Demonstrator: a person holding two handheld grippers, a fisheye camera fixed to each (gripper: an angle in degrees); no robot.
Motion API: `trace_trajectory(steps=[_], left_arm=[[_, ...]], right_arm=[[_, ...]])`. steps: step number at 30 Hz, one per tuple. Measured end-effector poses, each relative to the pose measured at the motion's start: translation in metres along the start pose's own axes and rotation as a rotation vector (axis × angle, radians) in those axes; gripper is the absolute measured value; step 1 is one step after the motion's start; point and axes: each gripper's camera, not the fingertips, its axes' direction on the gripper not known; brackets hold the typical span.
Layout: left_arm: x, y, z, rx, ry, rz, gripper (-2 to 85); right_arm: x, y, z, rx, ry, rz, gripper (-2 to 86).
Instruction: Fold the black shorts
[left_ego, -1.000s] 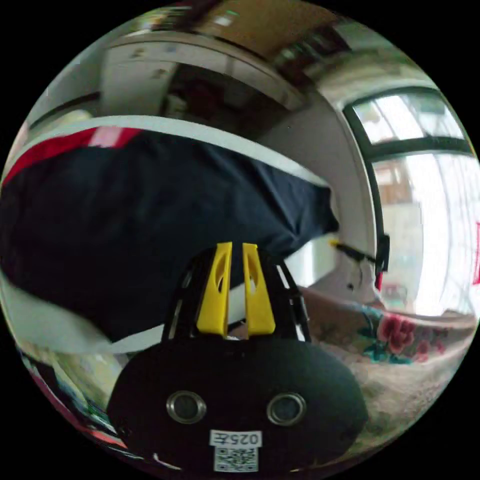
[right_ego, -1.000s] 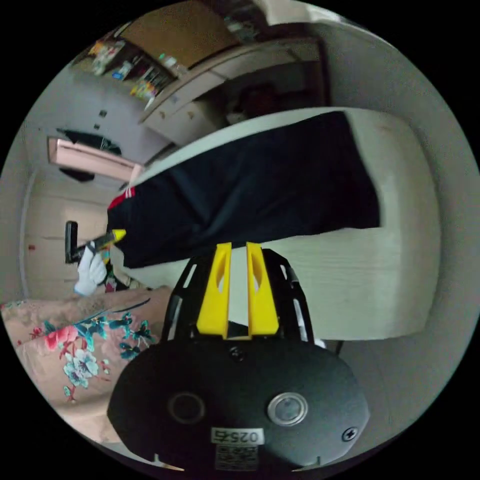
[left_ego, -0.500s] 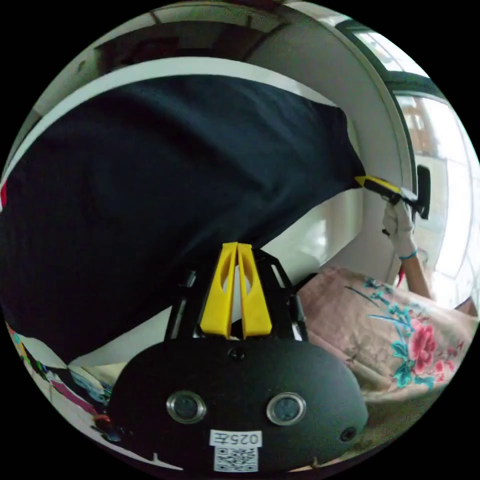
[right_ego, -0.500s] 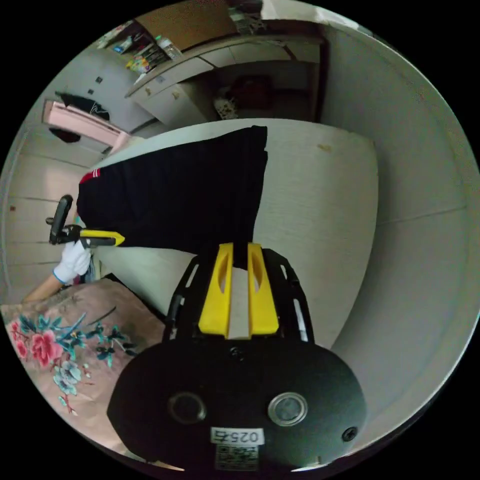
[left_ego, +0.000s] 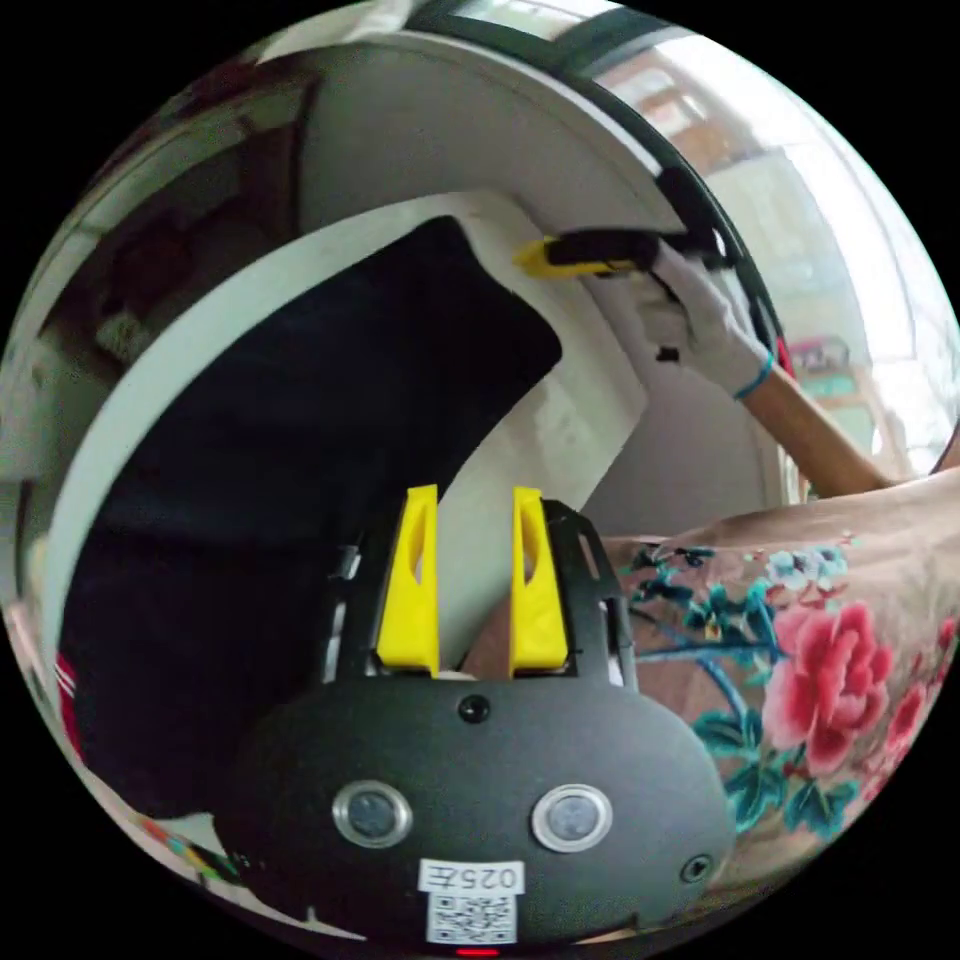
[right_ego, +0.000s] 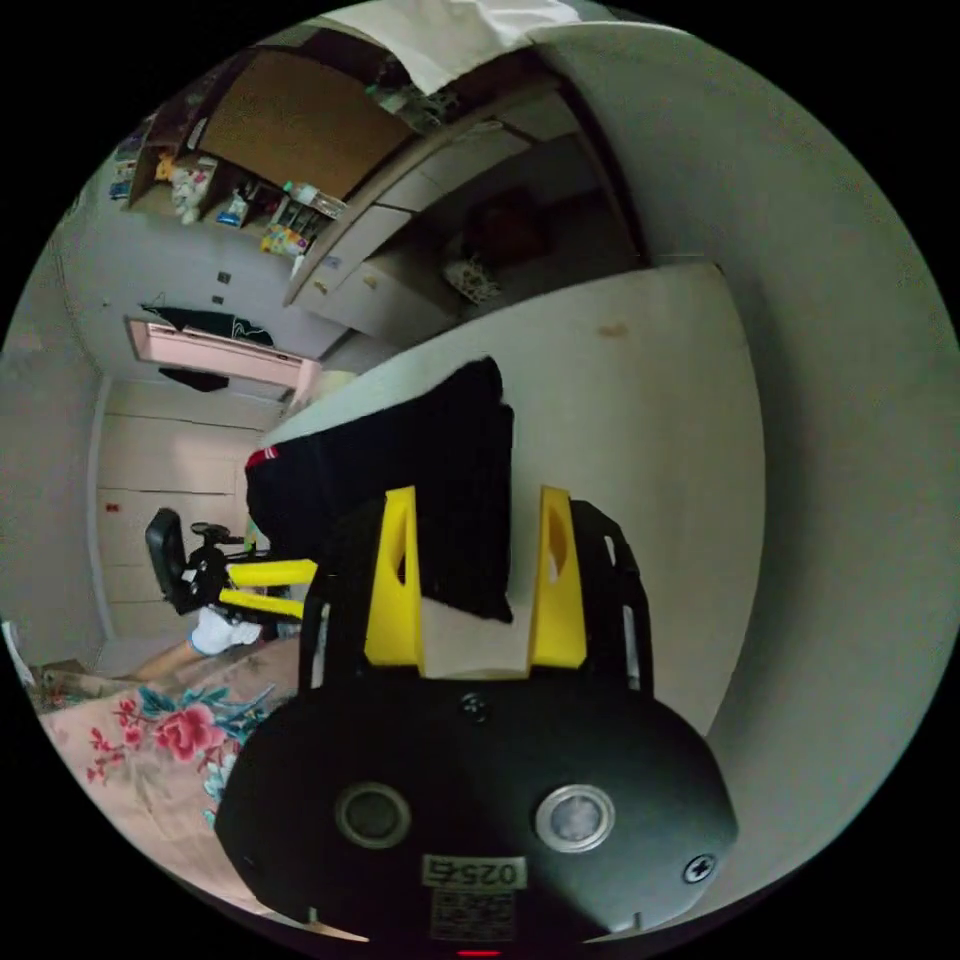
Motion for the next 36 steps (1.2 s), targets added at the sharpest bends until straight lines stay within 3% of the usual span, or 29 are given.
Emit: trace_trajectory(steps=[4,6,8,11,14,18,22,30,36], left_arm=[[0.074,-0.076,0.067,-0.198,-0.109,0.238,8.1],[0.099,-0.093,0.091,-0.241,-0.240,0.285,8.8],[0.123,-0.101,0.118,-0.243,-0.488,0.332,8.0],[0.133,-0.093,0.139,-0.224,-0.597,0.308,6.1],[0.134,-0.091,0.137,-0.235,-0.587,0.238,5.2],[0.130,-0.092,0.134,-0.250,-0.660,0.198,3.4],[0.138,-0.067,0.123,-0.208,-0.661,0.320,1.1],[0.166,-0.035,0.036,-0.031,-0.429,0.366,-0.8],[0.117,0.037,-0.084,0.174,-0.276,0.227,-0.9]], right_arm=[[-0.015,-0.052,0.027,-0.024,0.099,-0.042,17.2],[-0.022,-0.065,0.037,-0.028,0.151,-0.043,16.4],[-0.030,-0.073,0.054,-0.059,0.198,-0.062,12.6],[-0.039,-0.060,0.060,-0.028,0.293,-0.061,9.1],[-0.050,-0.047,0.058,0.036,0.381,-0.125,8.0],[-0.056,-0.050,0.052,-0.001,0.385,-0.134,5.6],[-0.036,-0.041,0.029,0.052,0.254,0.007,4.7],[0.000,0.030,-0.078,0.227,0.006,0.287,4.5],[-0.003,0.058,-0.116,0.246,-0.520,0.429,4.5]])
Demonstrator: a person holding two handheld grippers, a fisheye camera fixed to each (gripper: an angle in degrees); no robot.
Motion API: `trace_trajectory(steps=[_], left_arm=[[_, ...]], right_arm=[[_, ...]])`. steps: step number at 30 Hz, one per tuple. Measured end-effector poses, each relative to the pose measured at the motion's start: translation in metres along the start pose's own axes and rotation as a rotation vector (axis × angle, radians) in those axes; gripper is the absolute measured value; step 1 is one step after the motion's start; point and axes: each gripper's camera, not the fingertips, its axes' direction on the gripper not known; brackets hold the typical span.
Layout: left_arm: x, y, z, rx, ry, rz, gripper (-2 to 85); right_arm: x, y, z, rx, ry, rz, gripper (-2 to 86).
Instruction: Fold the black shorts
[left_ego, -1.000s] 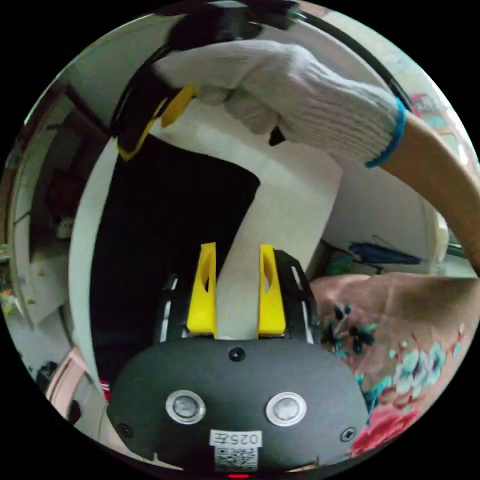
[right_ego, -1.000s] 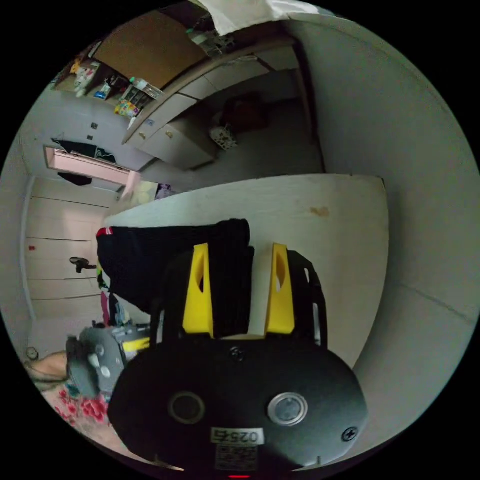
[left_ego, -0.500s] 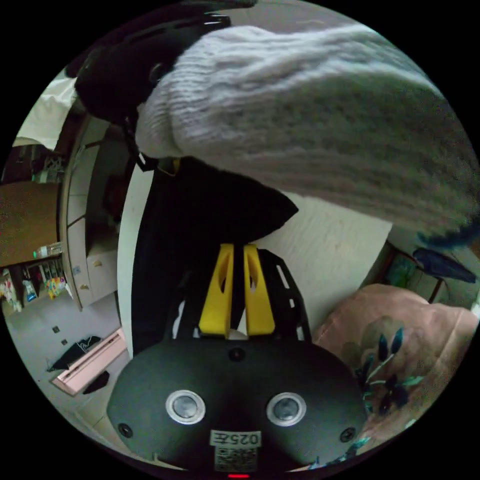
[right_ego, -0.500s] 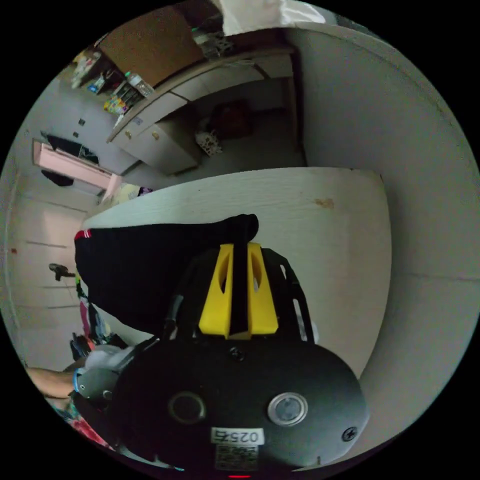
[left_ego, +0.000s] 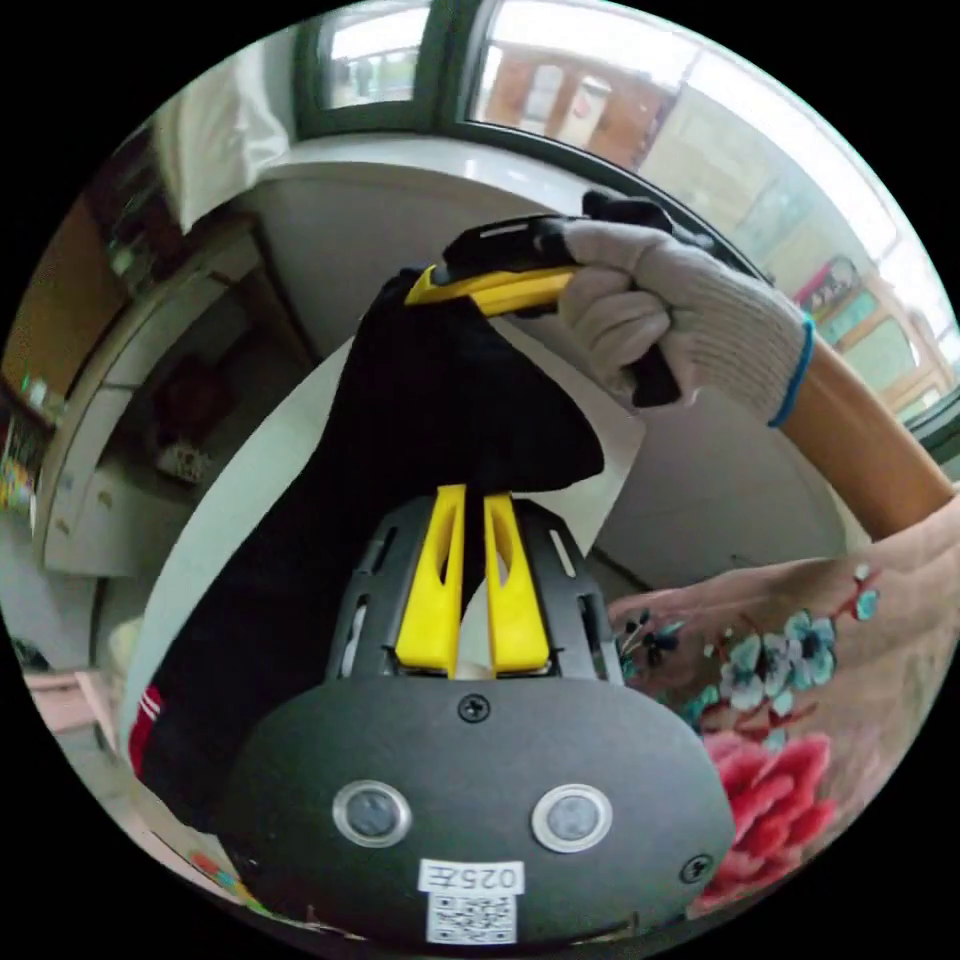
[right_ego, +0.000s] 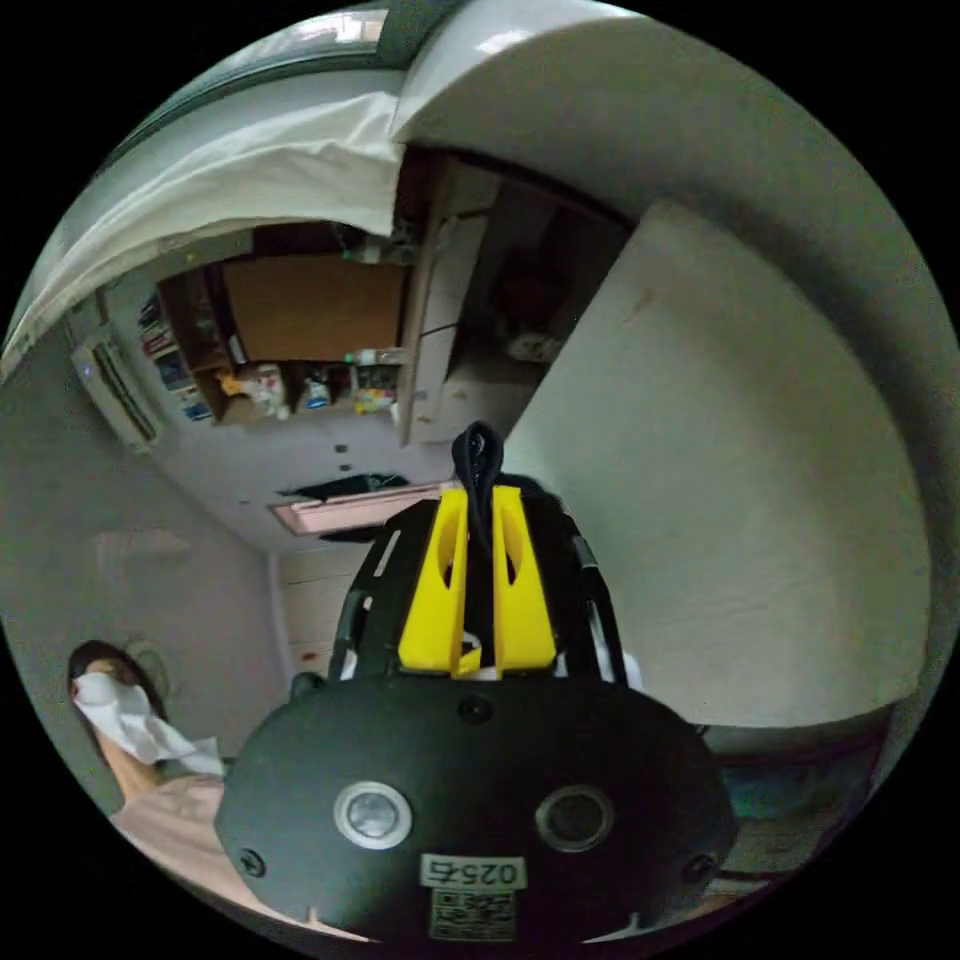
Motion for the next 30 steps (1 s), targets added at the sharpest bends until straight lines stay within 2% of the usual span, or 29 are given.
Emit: trace_trajectory(steps=[3,8,12,14,17,22,26,30], left_arm=[[-0.071,0.066,-0.061,0.066,0.054,-0.222,-0.8],[-0.200,0.237,-0.153,0.177,0.081,-0.634,-0.9],[-0.271,0.356,-0.209,0.256,0.038,-0.872,-0.9],[-0.323,0.426,-0.231,0.306,0.120,-1.004,-0.9],[-0.385,0.491,-0.238,0.278,0.212,-1.099,-0.9],[-0.450,0.541,-0.249,0.256,0.449,-1.130,-1.0],[-0.469,0.551,-0.286,0.320,0.519,-1.081,-0.9],[-0.485,0.573,-0.320,0.436,0.543,-1.150,-0.8]], right_arm=[[-0.048,0.014,0.052,-0.140,-0.095,-0.090,4.5],[-0.149,0.077,0.209,-0.382,-0.165,-0.266,4.7],[-0.203,0.134,0.323,-0.477,-0.147,-0.307,4.7],[-0.231,0.172,0.385,-0.481,-0.055,-0.363,4.7],[-0.247,0.210,0.438,-0.445,0.129,-0.366,4.7],[-0.264,0.258,0.468,-0.371,0.170,-0.275,4.8],[-0.319,0.294,0.473,-0.312,0.211,-0.329,5.0],[-0.369,0.314,0.503,-0.351,0.171,-0.389,6.4]])
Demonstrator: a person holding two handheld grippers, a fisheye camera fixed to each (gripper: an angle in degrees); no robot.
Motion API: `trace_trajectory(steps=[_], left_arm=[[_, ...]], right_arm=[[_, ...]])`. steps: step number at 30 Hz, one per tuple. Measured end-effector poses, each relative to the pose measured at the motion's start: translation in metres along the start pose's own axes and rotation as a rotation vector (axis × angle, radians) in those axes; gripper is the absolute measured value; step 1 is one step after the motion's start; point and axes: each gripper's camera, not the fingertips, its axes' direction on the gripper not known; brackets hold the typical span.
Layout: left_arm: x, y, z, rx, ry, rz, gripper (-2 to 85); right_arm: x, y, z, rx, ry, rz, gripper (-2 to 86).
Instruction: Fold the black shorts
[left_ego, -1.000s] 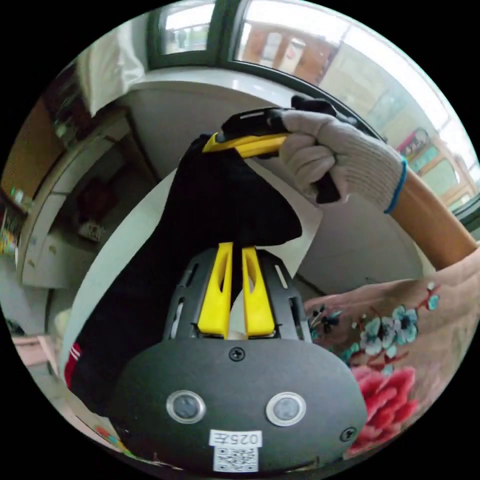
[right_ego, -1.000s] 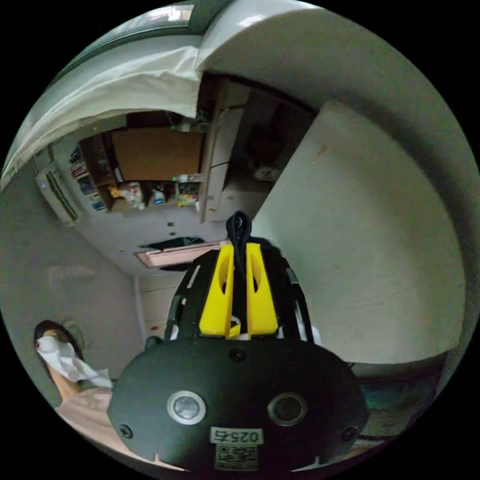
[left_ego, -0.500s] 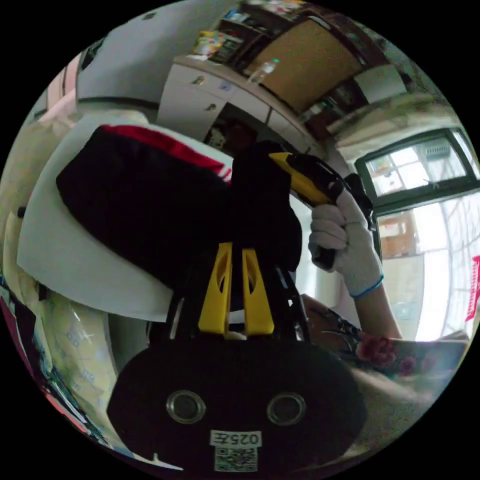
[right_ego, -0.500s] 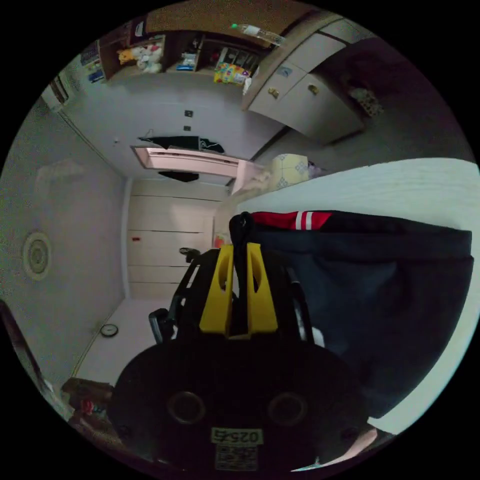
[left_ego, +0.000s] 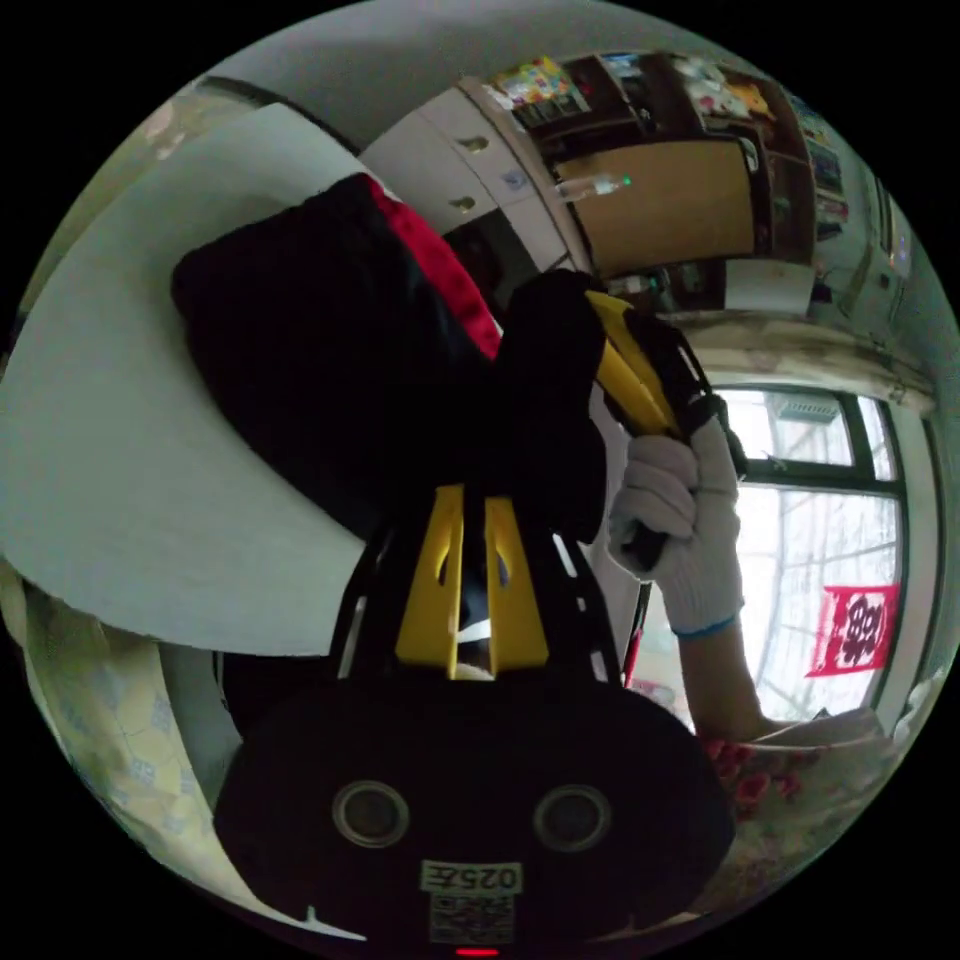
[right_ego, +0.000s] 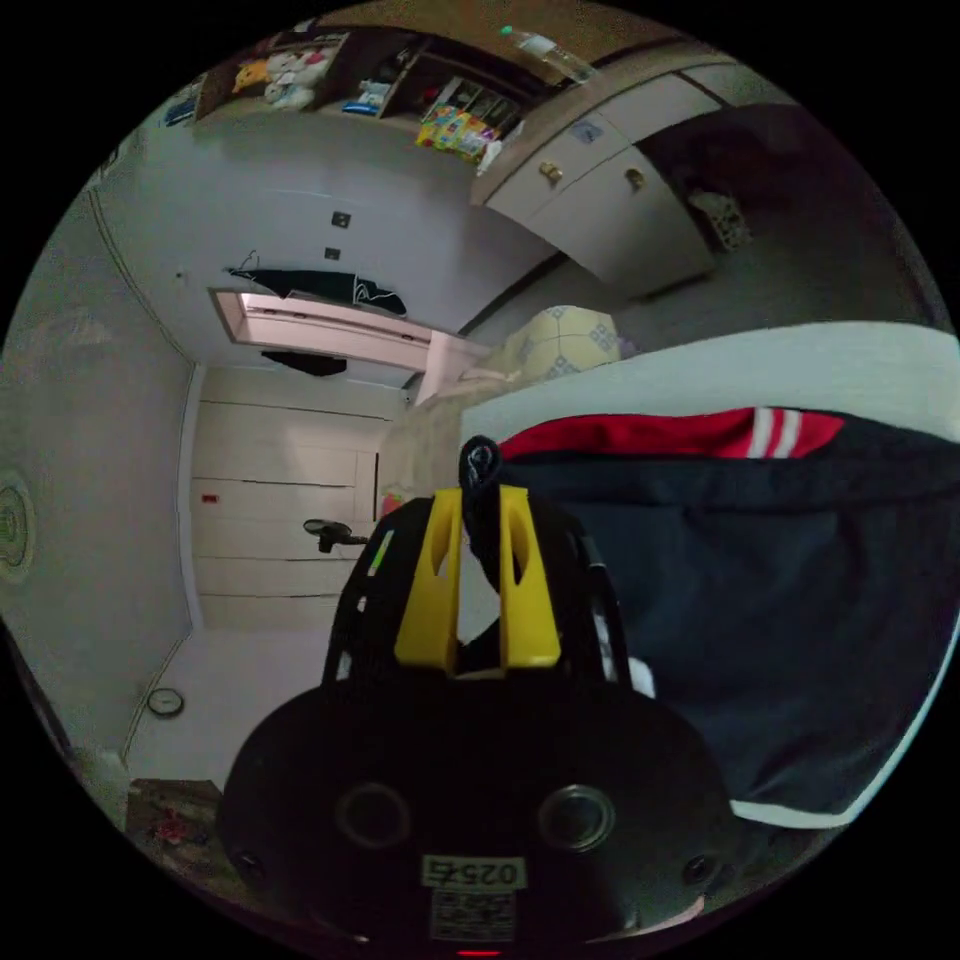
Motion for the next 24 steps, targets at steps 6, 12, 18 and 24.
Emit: trace_trajectory(steps=[6,12,18,24], left_arm=[[-0.070,0.026,-0.084,0.195,0.045,-0.353,-1.0],[-0.067,0.043,-0.147,0.202,-0.054,-0.359,-0.9],[0.064,-0.004,-0.125,0.084,-0.369,-0.013,5.0],[0.065,-0.029,-0.121,0.046,-0.173,-0.140,12.3]], right_arm=[[-0.045,-0.009,0.010,-0.004,-0.045,-0.030,8.2],[-0.035,0.022,-0.066,0.042,0.142,-0.014,8.2],[-0.021,0.058,-0.123,0.003,0.269,0.052,8.3],[-0.113,0.035,-0.045,-0.270,0.191,-0.231,11.5]])
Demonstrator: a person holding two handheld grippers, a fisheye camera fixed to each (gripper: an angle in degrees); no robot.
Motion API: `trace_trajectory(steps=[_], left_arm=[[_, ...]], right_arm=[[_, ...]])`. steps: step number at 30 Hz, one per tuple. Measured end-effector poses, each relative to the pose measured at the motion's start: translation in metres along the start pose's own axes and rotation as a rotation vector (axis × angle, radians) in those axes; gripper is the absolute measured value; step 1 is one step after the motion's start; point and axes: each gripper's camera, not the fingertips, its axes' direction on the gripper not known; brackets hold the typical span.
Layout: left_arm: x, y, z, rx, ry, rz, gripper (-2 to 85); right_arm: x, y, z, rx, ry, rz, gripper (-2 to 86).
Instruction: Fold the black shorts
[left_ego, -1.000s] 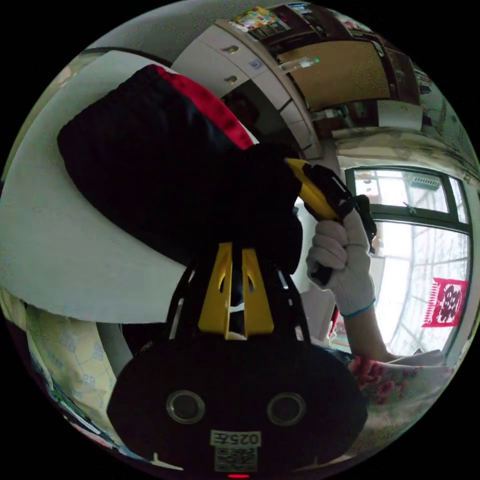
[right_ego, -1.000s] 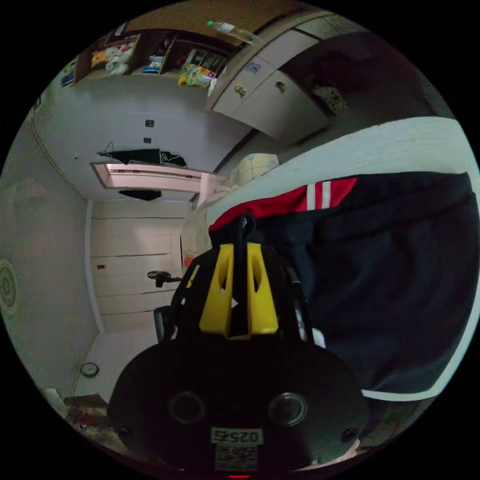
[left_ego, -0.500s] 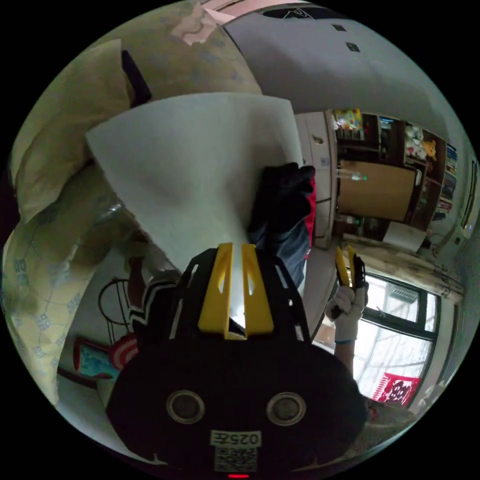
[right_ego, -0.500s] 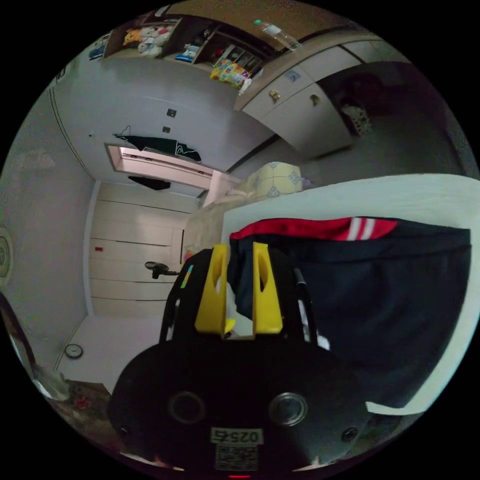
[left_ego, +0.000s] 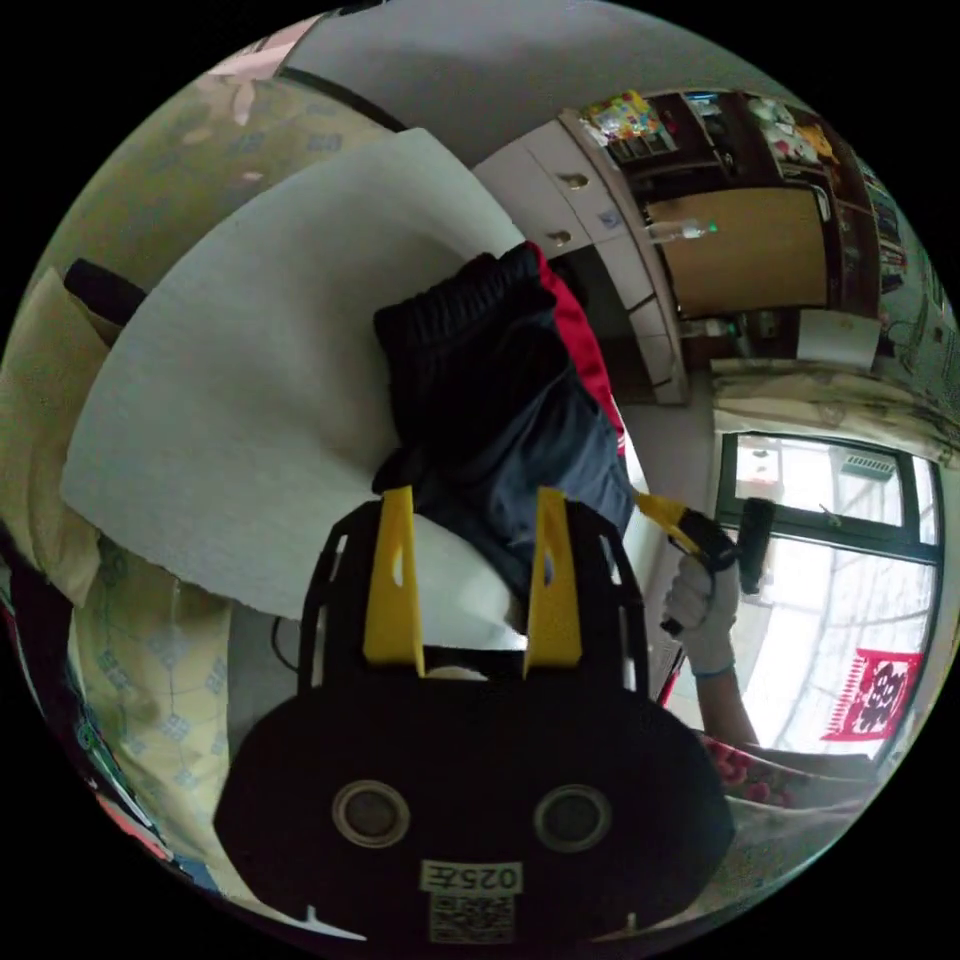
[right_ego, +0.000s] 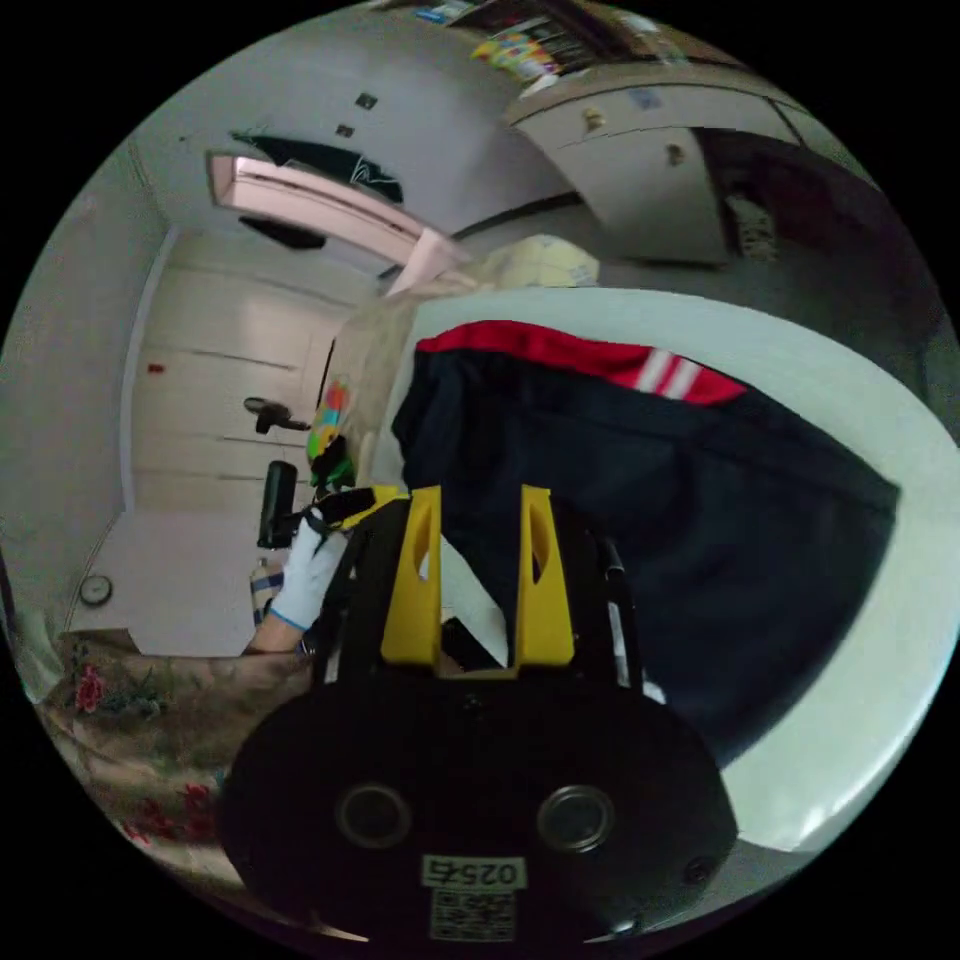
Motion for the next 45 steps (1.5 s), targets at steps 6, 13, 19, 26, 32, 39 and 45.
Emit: trace_trajectory(steps=[6,13,19,26,32,39,45], left_arm=[[0.013,-0.007,0.000,-0.031,-0.088,-0.006,8.7],[0.030,-0.001,-0.019,-0.061,-0.085,0.038,2.6],[0.021,0.042,-0.064,0.127,0.111,-0.071,3.0],[0.014,0.026,-0.065,0.025,0.112,0.016,7.9],[0.047,0.008,-0.053,-0.135,0.030,0.099,-1.1],[0.105,0.043,-0.099,-0.016,0.042,0.207,-1.2],[0.100,0.044,-0.083,-0.036,0.127,0.157,7.8]], right_arm=[[-0.092,-0.086,0.055,-0.070,0.026,-0.118,12.2],[-0.182,-0.145,0.105,-0.493,0.355,-0.660,14.4],[-0.220,-0.165,0.121,-0.606,0.384,-0.818,15.6],[-0.248,-0.152,0.148,-0.681,0.434,-0.886,13.4],[-0.277,-0.117,0.124,-0.503,0.600,-0.907,4.4],[-0.291,-0.079,0.035,-0.253,0.470,-0.803,3.0],[-0.283,-0.093,0.031,-0.319,0.297,-0.795,5.4]])
